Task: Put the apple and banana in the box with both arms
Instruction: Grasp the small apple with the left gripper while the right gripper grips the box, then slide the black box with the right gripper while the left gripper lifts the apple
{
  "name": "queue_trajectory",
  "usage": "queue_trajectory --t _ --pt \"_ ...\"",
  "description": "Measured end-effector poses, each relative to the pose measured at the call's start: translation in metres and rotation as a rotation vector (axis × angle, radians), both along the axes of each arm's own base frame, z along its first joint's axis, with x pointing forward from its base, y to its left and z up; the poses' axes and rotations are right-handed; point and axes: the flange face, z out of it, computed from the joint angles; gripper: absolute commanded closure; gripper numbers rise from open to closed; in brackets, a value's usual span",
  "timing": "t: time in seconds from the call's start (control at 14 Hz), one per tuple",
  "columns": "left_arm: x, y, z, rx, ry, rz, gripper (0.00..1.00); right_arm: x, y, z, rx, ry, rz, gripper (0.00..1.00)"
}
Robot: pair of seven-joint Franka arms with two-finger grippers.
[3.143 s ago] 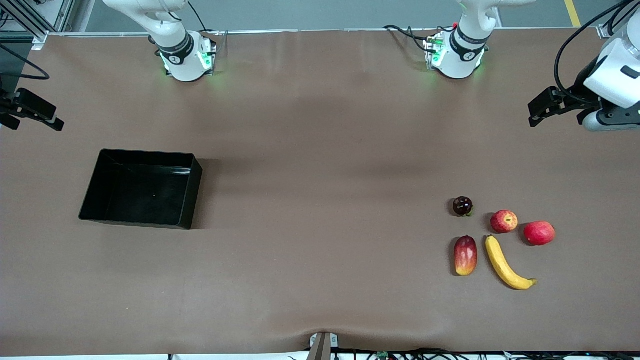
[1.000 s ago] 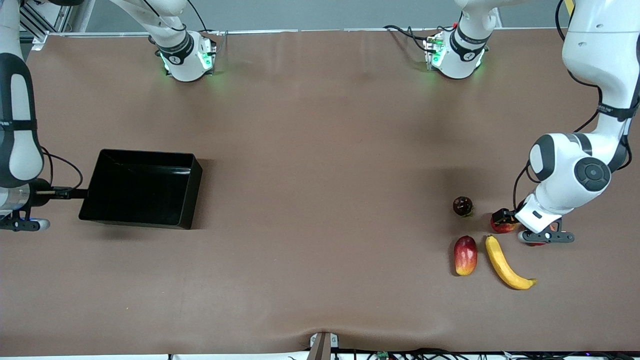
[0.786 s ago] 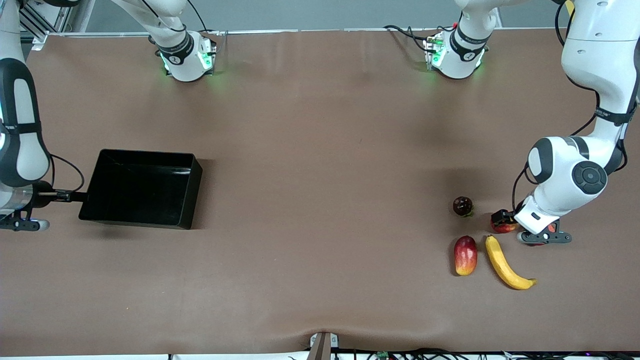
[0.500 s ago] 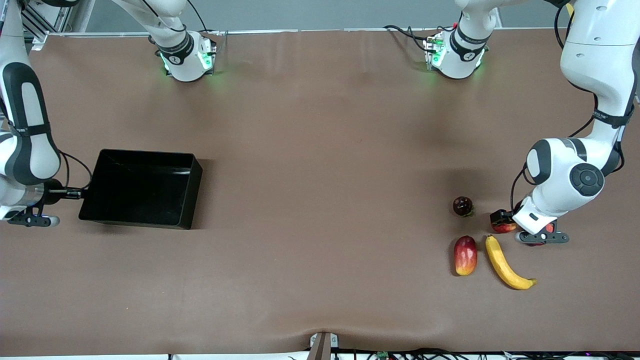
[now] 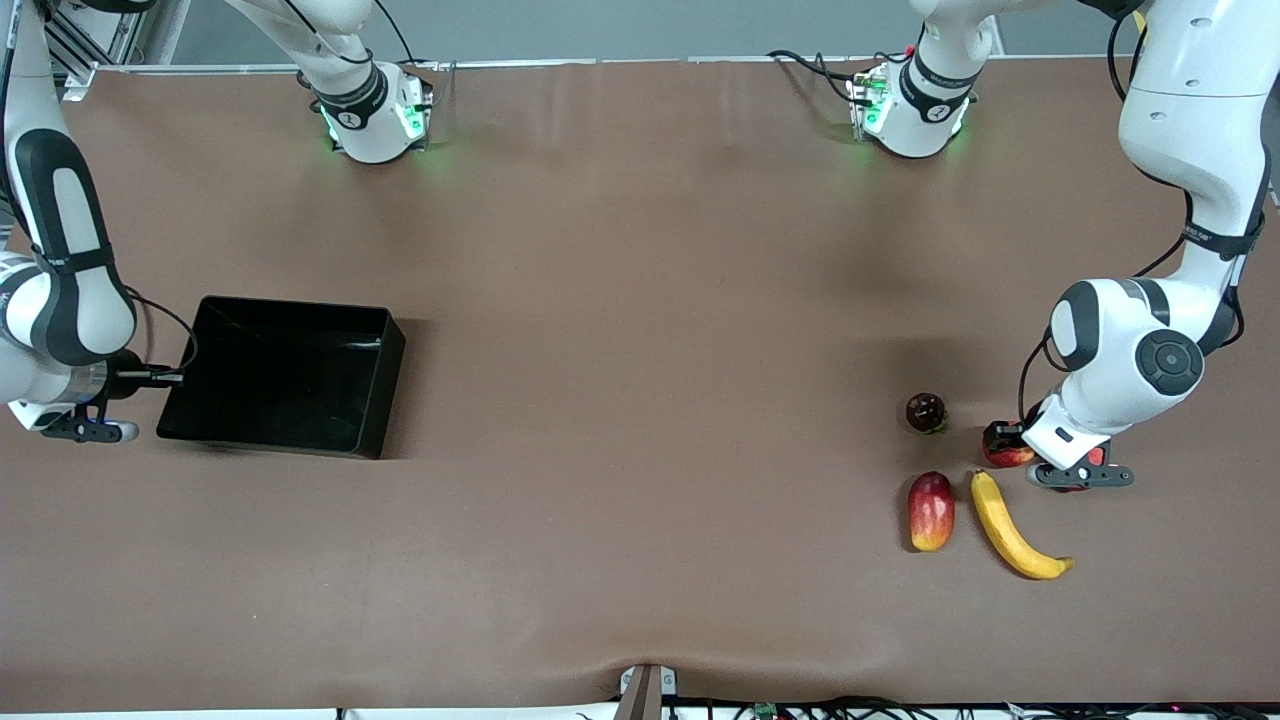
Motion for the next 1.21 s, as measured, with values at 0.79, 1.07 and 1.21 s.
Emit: queue_trajectory --t 0.79,1.07,1.21 --pt "-0.006 -0.021 0.143 0.037 -0.006 -0.017 1.0 0.036 0.18 0.088 0.251 0.096 0.178 1.0" --pt "-0.02 -0.045 0.19 0.046 0.006 -0.017 1.0 0.035 0.293 0.103 0.223 0.13 0.132 1.0" --pt "-0.028 -0.055 0.204 0.051 0.023 -0.011 1.0 0.031 0.348 0.108 0.218 0.133 0.094 1.0"
